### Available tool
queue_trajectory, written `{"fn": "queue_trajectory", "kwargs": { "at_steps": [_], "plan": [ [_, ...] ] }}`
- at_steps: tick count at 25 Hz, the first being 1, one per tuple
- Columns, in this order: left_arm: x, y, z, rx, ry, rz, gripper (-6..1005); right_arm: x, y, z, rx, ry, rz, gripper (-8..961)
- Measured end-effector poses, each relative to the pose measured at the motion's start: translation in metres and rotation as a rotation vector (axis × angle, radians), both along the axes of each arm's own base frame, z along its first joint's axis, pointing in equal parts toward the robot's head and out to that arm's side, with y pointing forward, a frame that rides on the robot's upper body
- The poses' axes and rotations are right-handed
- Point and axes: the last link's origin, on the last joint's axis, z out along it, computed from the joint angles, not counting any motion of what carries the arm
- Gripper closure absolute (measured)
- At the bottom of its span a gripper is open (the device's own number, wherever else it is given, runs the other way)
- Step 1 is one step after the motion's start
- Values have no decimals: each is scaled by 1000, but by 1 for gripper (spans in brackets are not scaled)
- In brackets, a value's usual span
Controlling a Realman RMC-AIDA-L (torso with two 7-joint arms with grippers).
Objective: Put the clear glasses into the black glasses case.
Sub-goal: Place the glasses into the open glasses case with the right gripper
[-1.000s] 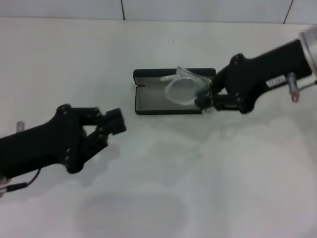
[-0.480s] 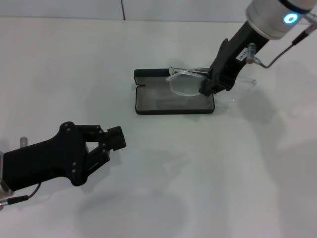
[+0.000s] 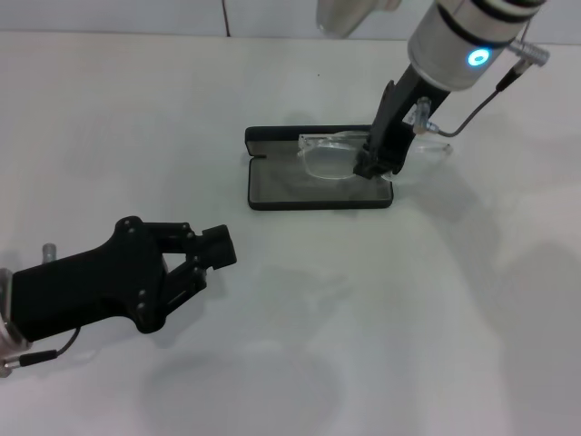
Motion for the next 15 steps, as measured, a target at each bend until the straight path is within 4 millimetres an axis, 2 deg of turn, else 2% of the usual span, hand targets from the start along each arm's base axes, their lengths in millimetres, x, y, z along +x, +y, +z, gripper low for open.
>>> {"fn": "queue_trajectory", "kwargs": {
  "at_steps": [6,15],
  "plan": [
    [2,4,-2,1,4,-3,883,12,2,-16,11,-2,-15,835],
    [5,6,-5,-3,10,-9,883,19,4,-23,34,28,-13,834]
  ]
}}
